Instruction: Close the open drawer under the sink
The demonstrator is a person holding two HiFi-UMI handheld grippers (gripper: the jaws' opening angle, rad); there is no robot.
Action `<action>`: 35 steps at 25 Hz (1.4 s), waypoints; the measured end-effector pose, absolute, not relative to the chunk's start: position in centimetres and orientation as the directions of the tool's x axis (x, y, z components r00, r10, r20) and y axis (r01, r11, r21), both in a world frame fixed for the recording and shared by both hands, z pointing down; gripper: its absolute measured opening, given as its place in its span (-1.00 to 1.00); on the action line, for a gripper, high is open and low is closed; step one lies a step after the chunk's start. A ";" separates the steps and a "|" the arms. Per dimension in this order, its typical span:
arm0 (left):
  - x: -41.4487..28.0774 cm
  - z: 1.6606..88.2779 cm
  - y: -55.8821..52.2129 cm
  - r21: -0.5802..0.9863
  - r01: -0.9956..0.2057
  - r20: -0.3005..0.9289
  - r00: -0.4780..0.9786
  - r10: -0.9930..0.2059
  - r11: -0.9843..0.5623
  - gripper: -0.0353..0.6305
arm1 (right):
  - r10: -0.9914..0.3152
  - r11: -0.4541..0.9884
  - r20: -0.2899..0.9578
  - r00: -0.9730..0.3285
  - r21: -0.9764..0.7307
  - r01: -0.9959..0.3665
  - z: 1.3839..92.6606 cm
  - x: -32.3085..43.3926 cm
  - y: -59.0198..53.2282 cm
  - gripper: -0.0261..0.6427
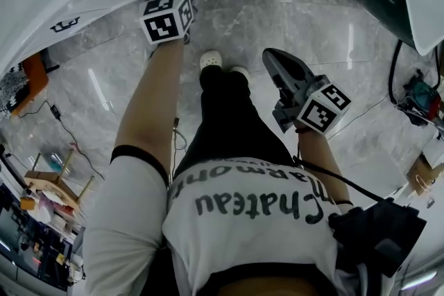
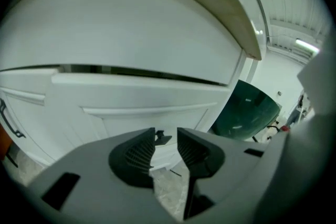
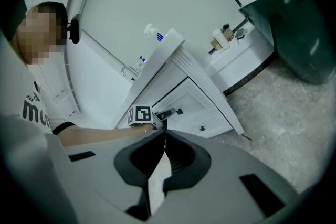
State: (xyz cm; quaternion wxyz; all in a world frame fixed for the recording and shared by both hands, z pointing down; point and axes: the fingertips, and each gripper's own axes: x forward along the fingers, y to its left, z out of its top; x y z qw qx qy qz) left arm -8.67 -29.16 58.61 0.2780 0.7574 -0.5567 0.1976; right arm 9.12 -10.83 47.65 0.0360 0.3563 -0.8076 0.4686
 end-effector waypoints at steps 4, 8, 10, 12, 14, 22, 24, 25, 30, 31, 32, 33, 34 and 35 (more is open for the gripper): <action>-9.2 53.8 -27.2 0.188 -0.958 0.533 0.284 -0.797 -0.215 -0.52 | -0.555 0.364 0.359 -0.751 -0.706 -0.607 44.5 9.4 -10.6 -0.89; -9.3 47.4 -25.2 0.195 -0.954 0.415 0.292 -0.862 -0.229 -0.52 | -0.560 0.460 0.301 -0.772 -0.662 -0.591 40.3 8.9 -10.4 -0.89; -9.5 44.2 -24.2 0.200 -0.953 0.370 0.289 -0.883 -0.228 -0.56 | -0.557 0.509 0.266 -0.787 -0.639 -0.577 37.8 8.5 -10.1 -0.89; -9.6 41.0 -23.1 0.196 -0.952 0.326 0.289 -0.900 -0.235 -0.62 | -0.556 0.555 0.235 -0.798 -0.609 -0.566 35.2 8.1 -9.8 -0.89; -9.7 38.1 -21.8 0.177 -0.951 0.296 0.296 -0.908 -0.253 -0.64 | -0.557 0.595 0.201 -0.806 -0.581 -0.556 32.6 7.9 -9.5 -0.89; -10.7 26.1 -19.2 0.129 -0.949 0.141 0.304 -0.942 -0.287 -0.75 | -0.552 0.735 0.056 -0.832 -0.439 -0.518 21.9 7.3 -10.3 -0.89; -10.6 23.6 -18.0 0.148 -0.944 0.111 0.312 -0.944 -0.295 -0.76 | -0.547 0.750 0.042 -0.836 -0.420 -0.512 19.9 7.2 -9.7 -0.89; -10.5 22.4 -17.3 0.160 -0.940 0.092 0.317 -0.944 -0.300 -0.77 | -0.544 0.759 0.033 -0.839 -0.407 -0.508 18.9 7.0 -9.5 -0.89; -8.5 17.8 -12.6 0.155 -0.909 0.056 0.400 -0.915 -0.388 -0.81 | -0.529 0.800 -0.017 -0.849 -0.345 -0.491 13.9 6.4 -8.2 -0.89; -7.8 17.0 -11.6 0.154 -0.896 0.050 0.429 -0.902 -0.417 -0.82 | -0.527 0.803 -0.030 -0.849 -0.346 -0.486 13.1 6.4 -8.1 -0.89; -7.0 16.2 -10.5 0.158 -0.880 0.040 0.459 -0.888 -0.448 -0.82 | -0.524 0.805 -0.043 -0.851 -0.350 -0.478 12.4 6.3 -7.8 -0.89; -6.2 15.5 -9.3 0.166 -0.863 0.026 0.487 -0.873 -0.477 -0.82 | -0.517 0.809 -0.053 -0.854 -0.356 -0.467 12.0 6.2 -7.5 -0.89; -5.5 14.9 -8.1 0.174 -0.847 0.011 0.511 -0.859 -0.502 -0.82 | -0.508 0.813 -0.059 -0.859 -0.363 -0.456 11.7 6.1 -7.1 -0.89; -4.8 14.2 -7.0 0.180 -0.834 -0.005 0.529 -0.849 -0.521 -0.82 | -0.500 0.816 -0.059 -0.864 -0.367 -0.447 11.7 6.0 -6.7 -0.89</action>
